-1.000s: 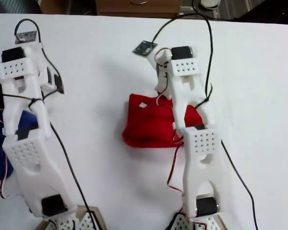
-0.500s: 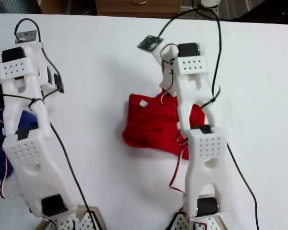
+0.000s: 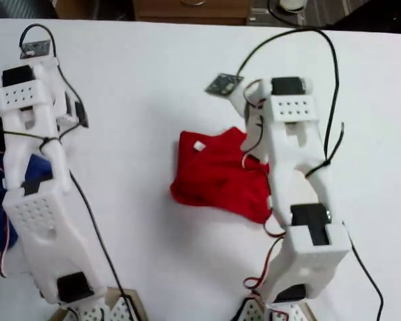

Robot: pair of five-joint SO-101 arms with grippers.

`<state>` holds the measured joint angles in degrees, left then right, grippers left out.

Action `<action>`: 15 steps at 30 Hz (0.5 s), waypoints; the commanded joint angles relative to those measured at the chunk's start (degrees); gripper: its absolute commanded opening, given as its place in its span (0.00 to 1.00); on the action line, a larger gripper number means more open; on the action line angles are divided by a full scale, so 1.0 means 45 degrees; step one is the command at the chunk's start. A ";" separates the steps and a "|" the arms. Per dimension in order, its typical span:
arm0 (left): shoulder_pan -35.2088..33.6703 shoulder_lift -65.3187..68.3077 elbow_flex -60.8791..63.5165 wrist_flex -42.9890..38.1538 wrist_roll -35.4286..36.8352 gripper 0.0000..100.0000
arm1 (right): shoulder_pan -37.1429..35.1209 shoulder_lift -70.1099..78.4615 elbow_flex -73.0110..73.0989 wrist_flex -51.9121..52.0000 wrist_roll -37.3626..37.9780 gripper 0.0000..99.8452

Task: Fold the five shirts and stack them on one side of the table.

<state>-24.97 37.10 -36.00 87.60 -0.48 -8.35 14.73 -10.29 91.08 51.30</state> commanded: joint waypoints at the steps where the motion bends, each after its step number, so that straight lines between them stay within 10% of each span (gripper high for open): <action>1: 0.0078 -0.0371 -0.0186 -0.0078 -0.0098 0.26 | -0.0479 0.0049 -0.0195 -0.1709 -0.0918 0.10; 15: 0.0000 -0.0449 -0.0166 0.0469 -0.0098 0.26 | -0.1260 0.6672 -0.6935 -0.0830 -0.1231 0.23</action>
<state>-25.05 37.10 -36.00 89.01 -0.40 -14.33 41.63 -33.05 84.75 46.20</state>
